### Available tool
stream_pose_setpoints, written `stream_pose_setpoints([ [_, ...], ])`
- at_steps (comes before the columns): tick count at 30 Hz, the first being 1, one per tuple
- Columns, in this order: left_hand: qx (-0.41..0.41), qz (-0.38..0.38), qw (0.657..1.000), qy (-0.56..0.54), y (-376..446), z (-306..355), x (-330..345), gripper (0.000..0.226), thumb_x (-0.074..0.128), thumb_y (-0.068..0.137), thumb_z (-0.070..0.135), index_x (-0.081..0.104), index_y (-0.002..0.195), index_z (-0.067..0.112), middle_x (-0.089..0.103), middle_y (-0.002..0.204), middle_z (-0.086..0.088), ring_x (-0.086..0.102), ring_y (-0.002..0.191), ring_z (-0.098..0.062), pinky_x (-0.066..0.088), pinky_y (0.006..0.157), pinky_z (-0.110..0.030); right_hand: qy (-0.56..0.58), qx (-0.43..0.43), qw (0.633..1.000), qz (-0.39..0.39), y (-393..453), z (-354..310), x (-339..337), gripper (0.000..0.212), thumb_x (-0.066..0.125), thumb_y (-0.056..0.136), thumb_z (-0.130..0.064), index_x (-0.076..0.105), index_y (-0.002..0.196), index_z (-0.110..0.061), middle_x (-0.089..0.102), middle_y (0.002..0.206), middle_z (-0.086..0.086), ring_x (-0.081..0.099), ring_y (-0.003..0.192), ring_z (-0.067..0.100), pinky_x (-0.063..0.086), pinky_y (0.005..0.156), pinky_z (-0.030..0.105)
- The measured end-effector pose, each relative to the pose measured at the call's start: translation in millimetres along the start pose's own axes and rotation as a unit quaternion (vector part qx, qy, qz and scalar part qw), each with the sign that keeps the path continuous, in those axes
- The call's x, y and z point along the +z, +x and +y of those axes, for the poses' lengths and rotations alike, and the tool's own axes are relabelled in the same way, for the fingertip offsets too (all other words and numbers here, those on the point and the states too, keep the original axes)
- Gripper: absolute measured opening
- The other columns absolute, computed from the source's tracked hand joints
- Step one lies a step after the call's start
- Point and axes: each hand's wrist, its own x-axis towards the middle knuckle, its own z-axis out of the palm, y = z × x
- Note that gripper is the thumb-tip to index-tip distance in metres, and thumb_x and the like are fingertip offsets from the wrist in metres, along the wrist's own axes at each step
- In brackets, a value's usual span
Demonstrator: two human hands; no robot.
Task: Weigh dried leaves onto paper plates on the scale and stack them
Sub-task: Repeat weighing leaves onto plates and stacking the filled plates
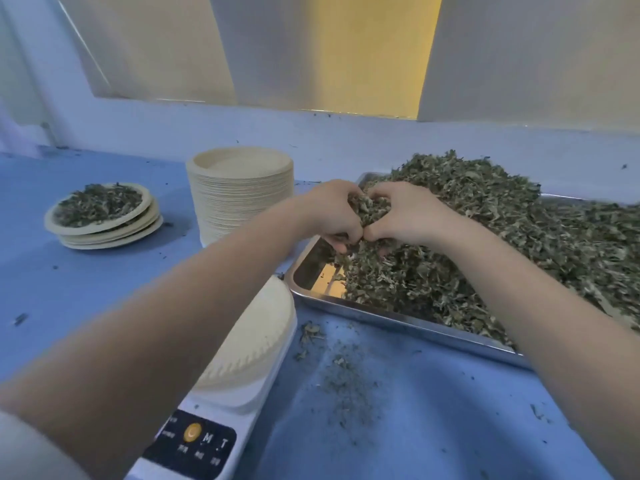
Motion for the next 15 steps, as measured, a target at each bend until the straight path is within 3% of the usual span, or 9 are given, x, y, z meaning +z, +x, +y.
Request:
stream_pose_setpoints([
  [3,-0.006,0.027,0.999,0.018,-24,-2,-29,0.041,0.060,0.073,-0.014,0.055,0.108,0.006,0.057,0.087,-0.011,0.061,0.060,-0.020,0.058,0.057,-0.031,0.001,-0.044,0.999,-0.015,1,-30,8,0.060,0.072,0.074,-0.006,0.050,0.130,-0.014,0.052,0.113,0.006,0.065,0.045,0.009,0.046,0.039,0.018],
  [7,-0.047,0.046,0.998,0.006,-64,-25,-59,0.042,0.063,0.073,-0.013,0.059,0.109,0.007,0.061,0.094,-0.013,0.064,0.073,-0.022,0.060,0.064,-0.032,-0.013,-0.105,0.993,-0.046,-6,-68,37,0.047,0.074,0.073,-0.012,0.056,0.115,-0.023,0.056,0.103,-0.001,0.064,0.054,0.003,0.053,0.047,0.020],
  [10,-0.086,0.026,0.996,-0.003,-94,-47,-71,0.042,0.066,0.073,-0.011,0.060,0.109,0.009,0.064,0.096,-0.014,0.066,0.075,-0.022,0.060,0.068,-0.034,0.026,-0.116,0.987,-0.104,-13,-84,65,0.035,0.073,0.074,-0.008,0.059,0.103,-0.020,0.064,0.091,-0.002,0.063,0.050,0.002,0.052,0.045,0.019],
  [13,-0.147,-0.026,0.989,-0.016,-117,-66,-79,0.058,0.073,0.073,-0.003,0.056,0.121,0.024,0.060,0.114,-0.005,0.067,0.088,-0.023,0.060,0.071,-0.036,-0.002,-0.106,0.977,-0.186,-18,-88,81,0.049,0.078,0.073,-0.021,0.058,0.117,-0.026,0.061,0.109,-0.002,0.068,0.067,0.008,0.059,0.060,0.029],
  [15,-0.180,-0.042,0.983,0.006,-128,-75,-84,0.080,0.077,0.073,0.007,0.041,0.137,0.037,0.047,0.128,0.003,0.065,0.098,-0.027,0.059,0.076,-0.038,-0.055,-0.085,0.965,-0.243,-20,-87,83,0.069,0.080,0.070,-0.038,0.048,0.131,-0.036,0.049,0.123,-0.005,0.070,0.069,0.014,0.059,0.070,0.031],
])
